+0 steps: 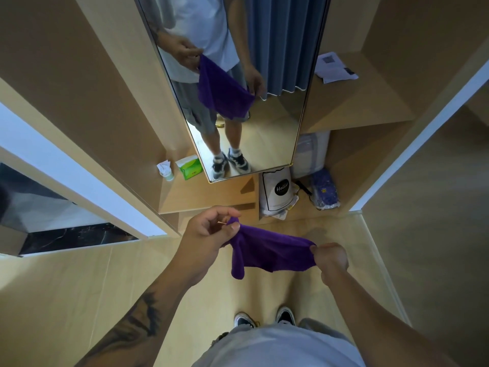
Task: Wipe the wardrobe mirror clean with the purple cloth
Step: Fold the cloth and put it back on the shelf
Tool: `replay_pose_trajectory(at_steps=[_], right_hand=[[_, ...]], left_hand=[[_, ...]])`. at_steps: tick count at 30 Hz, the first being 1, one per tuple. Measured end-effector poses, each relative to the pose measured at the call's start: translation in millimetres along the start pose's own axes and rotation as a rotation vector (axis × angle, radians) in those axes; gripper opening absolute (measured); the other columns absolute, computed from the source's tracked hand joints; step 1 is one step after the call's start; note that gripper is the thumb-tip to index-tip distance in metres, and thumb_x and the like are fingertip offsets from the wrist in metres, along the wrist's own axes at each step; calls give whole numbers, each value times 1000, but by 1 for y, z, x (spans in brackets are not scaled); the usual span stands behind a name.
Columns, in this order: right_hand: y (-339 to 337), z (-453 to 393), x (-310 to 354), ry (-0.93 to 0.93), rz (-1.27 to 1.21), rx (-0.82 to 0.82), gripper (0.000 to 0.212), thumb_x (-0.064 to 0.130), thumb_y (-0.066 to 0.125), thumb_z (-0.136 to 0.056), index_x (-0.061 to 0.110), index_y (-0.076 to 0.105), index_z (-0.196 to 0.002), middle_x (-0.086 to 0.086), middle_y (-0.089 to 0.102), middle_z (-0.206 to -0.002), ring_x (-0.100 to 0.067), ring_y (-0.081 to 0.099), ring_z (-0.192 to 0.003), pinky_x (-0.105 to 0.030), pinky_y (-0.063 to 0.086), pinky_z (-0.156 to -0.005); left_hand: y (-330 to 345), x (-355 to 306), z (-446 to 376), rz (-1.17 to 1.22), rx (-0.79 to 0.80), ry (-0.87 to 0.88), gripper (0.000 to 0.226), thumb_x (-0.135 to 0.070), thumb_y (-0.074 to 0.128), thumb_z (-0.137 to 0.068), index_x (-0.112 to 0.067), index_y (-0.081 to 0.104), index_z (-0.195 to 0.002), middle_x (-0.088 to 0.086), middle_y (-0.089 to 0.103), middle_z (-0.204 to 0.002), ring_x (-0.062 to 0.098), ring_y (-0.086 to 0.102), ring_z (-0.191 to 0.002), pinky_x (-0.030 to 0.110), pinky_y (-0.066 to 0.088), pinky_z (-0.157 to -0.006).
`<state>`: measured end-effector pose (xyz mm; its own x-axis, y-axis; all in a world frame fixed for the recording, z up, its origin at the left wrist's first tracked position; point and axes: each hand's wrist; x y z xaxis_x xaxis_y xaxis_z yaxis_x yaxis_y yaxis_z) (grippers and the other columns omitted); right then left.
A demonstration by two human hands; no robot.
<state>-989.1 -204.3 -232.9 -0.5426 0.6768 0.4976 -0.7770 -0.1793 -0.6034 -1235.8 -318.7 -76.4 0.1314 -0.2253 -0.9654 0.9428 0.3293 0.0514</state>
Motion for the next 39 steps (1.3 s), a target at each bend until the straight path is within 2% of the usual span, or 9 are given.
replay_pose_trajectory(at_steps=[4,9,14,19,24,29,32,35,39], right_hand=[[8,-5,-5,43,-120,11,36,34,68,-96,1,70,-109,-17,70,-92,-34,64,-87,-34,47,-73],[-12,8,10,49,-516,113,24,1,65,-96,11,55,-115,-10,64,-104,-28,61,-101,-40,42,-86],[-48,10,22,34,-653,276,28,12,68,-97,25,61,-120,-6,71,-117,-25,64,-110,-44,40,-90],[-71,11,39,-123,-562,186,27,13,65,-100,26,57,-122,-9,72,-115,-22,69,-92,-47,41,-91],[-86,18,58,-261,-497,123,9,16,66,-100,24,68,-104,-7,75,-108,-27,73,-101,-19,40,-51],[-115,35,78,-369,-575,260,17,18,79,-90,16,76,-107,-4,74,-95,-17,68,-96,-24,44,-73],[-136,47,89,-600,-271,298,36,9,86,-80,20,73,-112,-3,74,-99,-13,69,-90,-22,53,-83],[-151,58,101,-789,234,75,26,10,79,-88,26,73,-108,2,71,-100,-13,64,-92,-21,46,-77],[-170,62,114,-881,142,106,11,15,70,-98,26,74,-98,5,74,-91,1,65,-79,-11,47,-65]], left_hand=[[-6,-1,-2,-71,-56,6,26,4,66,-95,-17,79,-104,24,72,-100,31,69,-88,46,61,-89],[-16,-2,-5,-95,-124,8,26,2,66,-96,-16,77,-110,15,78,-99,26,73,-88,40,63,-84],[-37,-9,-13,-88,-232,-16,24,3,64,-97,-15,78,-104,4,79,-85,14,71,-77,31,62,-73],[-49,-1,-18,-86,-344,-23,26,4,65,-96,-19,79,-97,14,74,-98,25,67,-89,44,60,-85],[-51,7,-19,-206,-326,-31,32,11,66,-93,-18,77,-98,15,74,-100,35,68,-101,57,58,-96],[-55,5,-17,-352,-346,33,38,8,71,-89,-28,76,-99,8,77,-96,32,71,-98,55,58,-95],[-57,-2,-18,-480,-407,81,29,-1,74,-90,-29,76,-99,-1,77,-93,20,72,-94,49,58,-95],[-60,-16,-18,-638,-445,126,21,-8,74,-92,-28,74,-96,-5,74,-91,18,70,-94,38,54,-91],[-68,-34,-20,-663,-421,151,15,-13,71,-95,-27,73,-92,-1,72,-94,17,66,-94,34,48,-82]])
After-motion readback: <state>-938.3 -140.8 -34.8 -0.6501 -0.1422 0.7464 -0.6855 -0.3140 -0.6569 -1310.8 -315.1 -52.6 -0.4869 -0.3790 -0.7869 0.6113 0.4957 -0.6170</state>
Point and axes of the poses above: each hand's wrist, its own z-axis away from the middle knuckle, its own y-axis out of the palm, x = y × z
